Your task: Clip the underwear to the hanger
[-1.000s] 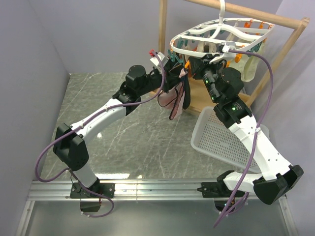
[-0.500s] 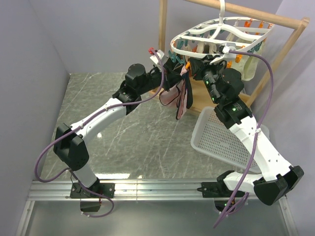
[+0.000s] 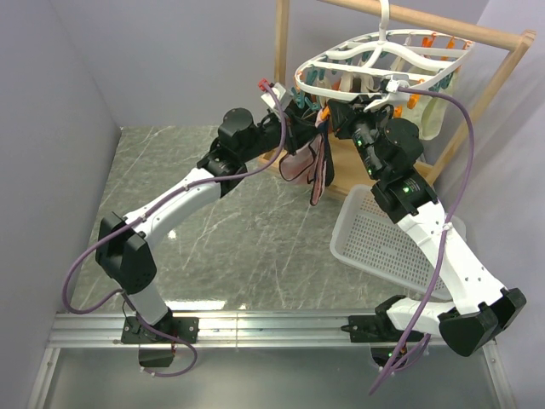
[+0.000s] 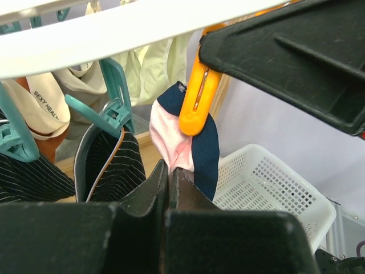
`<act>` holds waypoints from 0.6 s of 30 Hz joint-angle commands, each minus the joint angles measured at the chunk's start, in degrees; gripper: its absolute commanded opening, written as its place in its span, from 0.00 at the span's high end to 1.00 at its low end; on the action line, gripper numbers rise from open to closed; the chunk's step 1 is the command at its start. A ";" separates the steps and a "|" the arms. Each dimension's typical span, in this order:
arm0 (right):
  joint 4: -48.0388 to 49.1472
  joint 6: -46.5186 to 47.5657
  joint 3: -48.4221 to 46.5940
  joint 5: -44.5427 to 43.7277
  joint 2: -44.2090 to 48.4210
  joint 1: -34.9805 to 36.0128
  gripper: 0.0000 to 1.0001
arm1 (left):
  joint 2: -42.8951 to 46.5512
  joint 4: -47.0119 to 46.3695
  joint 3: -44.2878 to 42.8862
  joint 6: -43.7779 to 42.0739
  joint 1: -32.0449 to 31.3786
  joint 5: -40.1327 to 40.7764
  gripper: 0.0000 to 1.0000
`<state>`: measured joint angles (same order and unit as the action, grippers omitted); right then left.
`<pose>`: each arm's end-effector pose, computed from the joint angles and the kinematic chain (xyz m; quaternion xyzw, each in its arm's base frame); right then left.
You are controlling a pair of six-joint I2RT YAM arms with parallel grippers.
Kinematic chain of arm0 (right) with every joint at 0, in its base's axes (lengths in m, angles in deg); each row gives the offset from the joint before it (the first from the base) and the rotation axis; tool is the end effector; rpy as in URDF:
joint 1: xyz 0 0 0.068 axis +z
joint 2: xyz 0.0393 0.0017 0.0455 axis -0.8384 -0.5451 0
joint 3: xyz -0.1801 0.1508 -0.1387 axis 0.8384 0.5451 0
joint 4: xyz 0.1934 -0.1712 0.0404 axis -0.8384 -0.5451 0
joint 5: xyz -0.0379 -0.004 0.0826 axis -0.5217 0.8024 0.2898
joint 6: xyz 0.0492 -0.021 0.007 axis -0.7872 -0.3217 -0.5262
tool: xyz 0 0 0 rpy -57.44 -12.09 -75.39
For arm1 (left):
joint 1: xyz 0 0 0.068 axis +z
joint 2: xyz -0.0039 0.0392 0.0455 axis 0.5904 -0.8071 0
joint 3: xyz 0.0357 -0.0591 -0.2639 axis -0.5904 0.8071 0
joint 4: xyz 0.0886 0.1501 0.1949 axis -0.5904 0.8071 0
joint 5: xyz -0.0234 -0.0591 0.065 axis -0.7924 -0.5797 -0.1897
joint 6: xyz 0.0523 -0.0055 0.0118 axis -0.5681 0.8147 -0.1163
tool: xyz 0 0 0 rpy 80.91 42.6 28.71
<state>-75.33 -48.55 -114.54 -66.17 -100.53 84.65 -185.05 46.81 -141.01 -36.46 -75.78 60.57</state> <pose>0.2359 0.1171 0.4815 -0.0088 0.6315 0.2286 0.7408 0.3035 -0.2686 0.4233 0.2682 0.5893 -0.4699 0.6000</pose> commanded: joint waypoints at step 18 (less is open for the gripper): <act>-0.09 -0.75 -0.62 1.17 0.72 -1.23 0.99 | -2.23 -5.81 -6.28 2.34 -0.57 -1.01 1.00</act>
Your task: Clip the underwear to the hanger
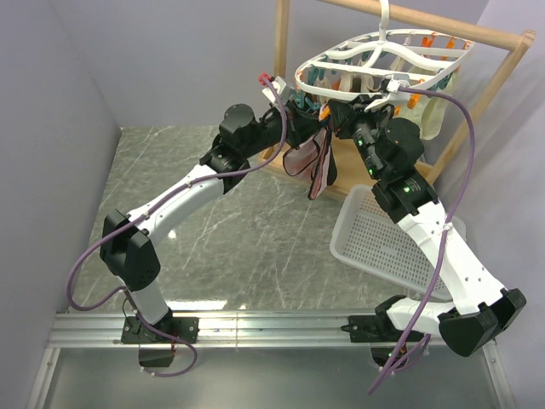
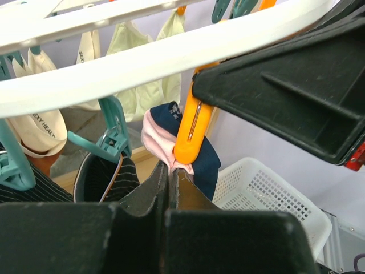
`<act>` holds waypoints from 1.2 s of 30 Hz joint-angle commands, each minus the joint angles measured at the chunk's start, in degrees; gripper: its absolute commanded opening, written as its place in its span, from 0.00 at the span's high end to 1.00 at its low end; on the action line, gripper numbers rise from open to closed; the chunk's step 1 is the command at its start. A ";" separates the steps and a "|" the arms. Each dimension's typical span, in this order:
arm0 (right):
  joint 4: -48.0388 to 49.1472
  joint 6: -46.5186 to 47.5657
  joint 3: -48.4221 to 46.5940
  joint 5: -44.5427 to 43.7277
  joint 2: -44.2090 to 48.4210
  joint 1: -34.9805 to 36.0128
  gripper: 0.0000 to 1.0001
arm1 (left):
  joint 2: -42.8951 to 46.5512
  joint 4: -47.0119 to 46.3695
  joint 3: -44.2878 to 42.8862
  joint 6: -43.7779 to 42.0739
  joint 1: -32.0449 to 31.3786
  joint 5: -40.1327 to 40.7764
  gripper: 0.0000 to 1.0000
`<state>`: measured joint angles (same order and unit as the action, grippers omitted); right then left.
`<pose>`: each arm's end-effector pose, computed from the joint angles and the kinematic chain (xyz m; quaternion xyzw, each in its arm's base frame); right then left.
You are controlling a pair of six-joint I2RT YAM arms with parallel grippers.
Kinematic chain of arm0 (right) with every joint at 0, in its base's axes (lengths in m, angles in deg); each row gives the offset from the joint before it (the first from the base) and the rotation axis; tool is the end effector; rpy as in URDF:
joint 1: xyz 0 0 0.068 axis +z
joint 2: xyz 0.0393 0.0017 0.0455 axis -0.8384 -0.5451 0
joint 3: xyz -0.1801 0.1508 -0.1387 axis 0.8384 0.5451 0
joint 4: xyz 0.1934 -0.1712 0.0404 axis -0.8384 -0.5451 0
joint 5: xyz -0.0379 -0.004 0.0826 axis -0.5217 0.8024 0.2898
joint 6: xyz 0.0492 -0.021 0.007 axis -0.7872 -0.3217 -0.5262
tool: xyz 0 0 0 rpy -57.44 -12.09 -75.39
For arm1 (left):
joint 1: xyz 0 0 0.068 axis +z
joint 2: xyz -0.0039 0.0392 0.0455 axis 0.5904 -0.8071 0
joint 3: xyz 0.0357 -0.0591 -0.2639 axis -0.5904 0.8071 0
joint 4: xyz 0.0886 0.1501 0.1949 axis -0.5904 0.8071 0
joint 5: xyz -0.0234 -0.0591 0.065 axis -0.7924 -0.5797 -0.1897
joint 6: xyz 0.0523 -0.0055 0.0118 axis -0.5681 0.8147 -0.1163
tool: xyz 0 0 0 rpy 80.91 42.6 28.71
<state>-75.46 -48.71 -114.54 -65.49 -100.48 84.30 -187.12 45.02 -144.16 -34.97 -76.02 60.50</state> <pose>0.2363 0.1159 0.4815 -0.0107 0.6319 0.2308 0.7398 0.3083 -0.2749 0.4320 0.2618 0.5727 -0.4835 0.6080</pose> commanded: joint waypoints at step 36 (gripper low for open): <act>0.57 -0.86 -1.24 3.04 0.33 -2.55 0.31 | -2.71 -2.09 -5.96 0.95 -0.24 0.64 0.93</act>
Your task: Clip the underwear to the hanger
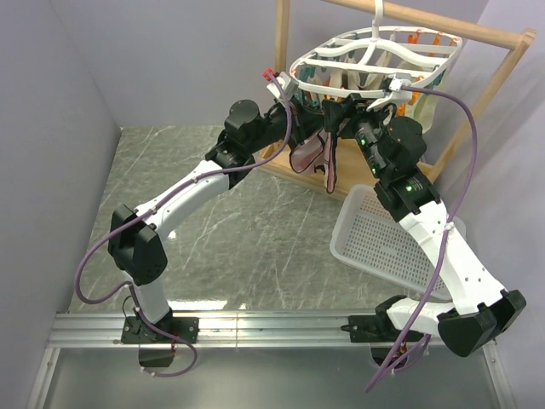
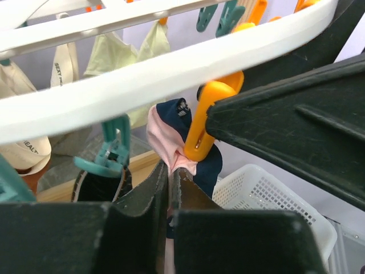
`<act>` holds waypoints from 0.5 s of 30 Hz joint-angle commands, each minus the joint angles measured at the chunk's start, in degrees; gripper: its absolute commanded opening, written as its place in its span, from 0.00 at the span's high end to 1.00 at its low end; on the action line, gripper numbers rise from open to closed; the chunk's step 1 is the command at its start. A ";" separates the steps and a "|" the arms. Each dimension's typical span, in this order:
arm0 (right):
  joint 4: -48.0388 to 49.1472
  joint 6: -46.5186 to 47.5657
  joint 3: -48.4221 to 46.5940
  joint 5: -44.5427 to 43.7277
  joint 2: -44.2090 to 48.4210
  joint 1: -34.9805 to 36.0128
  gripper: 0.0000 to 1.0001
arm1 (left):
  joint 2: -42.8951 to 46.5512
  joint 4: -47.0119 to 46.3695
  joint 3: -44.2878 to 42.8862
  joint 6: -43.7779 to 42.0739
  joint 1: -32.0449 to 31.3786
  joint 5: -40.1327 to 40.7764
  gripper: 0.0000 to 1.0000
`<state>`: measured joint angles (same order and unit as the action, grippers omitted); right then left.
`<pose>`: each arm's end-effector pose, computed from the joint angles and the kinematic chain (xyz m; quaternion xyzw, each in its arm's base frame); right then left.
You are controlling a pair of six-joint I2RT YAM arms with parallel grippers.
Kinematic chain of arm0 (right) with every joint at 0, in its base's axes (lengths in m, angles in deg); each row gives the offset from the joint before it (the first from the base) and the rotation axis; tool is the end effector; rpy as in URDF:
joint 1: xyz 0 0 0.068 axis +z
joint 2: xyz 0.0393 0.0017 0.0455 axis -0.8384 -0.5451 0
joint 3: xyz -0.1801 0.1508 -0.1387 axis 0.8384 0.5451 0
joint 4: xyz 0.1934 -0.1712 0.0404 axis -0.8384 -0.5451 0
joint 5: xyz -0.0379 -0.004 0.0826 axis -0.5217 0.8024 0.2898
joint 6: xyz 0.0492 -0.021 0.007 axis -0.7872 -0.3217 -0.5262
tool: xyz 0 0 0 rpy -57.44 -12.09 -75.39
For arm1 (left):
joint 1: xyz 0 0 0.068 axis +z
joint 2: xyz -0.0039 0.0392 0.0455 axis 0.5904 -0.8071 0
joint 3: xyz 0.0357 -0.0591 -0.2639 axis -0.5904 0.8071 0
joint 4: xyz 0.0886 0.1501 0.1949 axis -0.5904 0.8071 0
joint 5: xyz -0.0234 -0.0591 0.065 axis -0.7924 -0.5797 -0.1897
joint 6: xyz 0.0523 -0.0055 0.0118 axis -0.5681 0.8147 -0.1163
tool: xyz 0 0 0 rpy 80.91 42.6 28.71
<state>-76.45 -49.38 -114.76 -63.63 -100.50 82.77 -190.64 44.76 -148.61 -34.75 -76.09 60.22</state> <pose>0.2390 0.1107 0.4809 -0.0119 0.6368 0.2333 0.7348 0.3192 -0.2849 0.4354 0.2627 0.5644 -0.4879 0.6120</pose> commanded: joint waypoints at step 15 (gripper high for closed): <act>0.50 -0.44 6.62 6.10 5.97 -1.19 0.18 | 6.78 -0.69 7.38 3.27 2.37 1.27 0.50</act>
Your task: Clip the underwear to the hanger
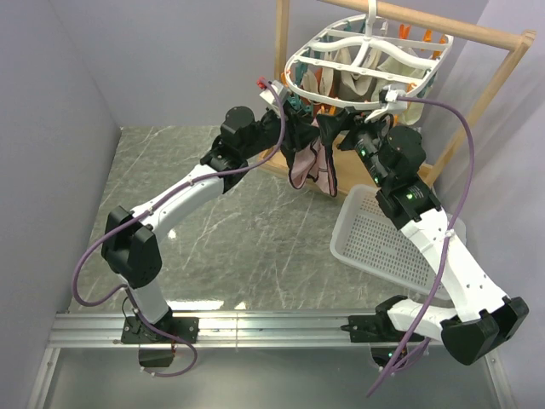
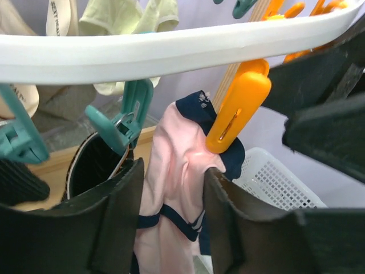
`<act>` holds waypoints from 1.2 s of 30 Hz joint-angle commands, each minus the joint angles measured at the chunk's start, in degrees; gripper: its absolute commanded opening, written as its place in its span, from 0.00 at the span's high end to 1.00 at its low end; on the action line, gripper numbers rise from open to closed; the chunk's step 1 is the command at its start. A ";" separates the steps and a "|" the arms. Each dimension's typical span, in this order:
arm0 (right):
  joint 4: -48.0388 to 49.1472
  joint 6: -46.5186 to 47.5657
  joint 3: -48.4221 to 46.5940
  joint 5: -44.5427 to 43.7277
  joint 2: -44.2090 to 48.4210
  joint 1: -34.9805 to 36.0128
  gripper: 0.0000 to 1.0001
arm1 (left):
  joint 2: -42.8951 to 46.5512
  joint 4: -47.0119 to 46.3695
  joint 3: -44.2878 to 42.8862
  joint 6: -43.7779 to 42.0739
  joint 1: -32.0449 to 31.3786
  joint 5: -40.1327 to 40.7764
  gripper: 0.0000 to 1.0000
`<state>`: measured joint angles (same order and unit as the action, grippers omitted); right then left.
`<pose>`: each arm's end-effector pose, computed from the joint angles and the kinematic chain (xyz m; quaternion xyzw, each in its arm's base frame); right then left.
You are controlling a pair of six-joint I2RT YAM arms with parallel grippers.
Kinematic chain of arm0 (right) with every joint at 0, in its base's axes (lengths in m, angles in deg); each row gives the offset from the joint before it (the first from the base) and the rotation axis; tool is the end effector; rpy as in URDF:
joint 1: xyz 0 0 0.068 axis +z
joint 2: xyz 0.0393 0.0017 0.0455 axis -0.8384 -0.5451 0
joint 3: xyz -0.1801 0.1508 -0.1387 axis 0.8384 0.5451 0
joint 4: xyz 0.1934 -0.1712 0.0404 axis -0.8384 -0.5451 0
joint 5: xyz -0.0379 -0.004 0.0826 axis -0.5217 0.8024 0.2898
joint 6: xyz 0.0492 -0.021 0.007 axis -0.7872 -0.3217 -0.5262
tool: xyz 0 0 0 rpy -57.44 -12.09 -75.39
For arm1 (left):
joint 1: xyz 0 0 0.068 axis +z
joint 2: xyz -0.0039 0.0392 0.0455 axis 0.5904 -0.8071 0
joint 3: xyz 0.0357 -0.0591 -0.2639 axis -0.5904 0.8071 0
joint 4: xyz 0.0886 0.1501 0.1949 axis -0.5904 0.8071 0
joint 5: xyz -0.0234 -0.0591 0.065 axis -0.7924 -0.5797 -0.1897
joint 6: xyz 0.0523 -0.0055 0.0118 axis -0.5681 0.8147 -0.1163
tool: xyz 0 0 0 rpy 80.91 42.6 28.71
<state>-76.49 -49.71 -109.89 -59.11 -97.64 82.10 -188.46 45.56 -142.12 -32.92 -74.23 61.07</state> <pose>0.2319 0.1071 0.4638 -0.0381 0.6490 0.2508 0.7173 0.3242 -0.2706 0.4091 0.2385 0.6086 -0.4765 0.5880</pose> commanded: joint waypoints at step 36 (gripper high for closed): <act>-7.71 5.86 9.93 12.39 12.07 1.15 0.13 | 17.69 -10.54 21.54 0.75 6.49 -16.27 0.23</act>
<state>-81.04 -45.25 -100.60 -47.04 -88.05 82.53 -174.40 40.65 -122.56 -30.80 -67.72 48.83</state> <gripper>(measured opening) 0.875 0.767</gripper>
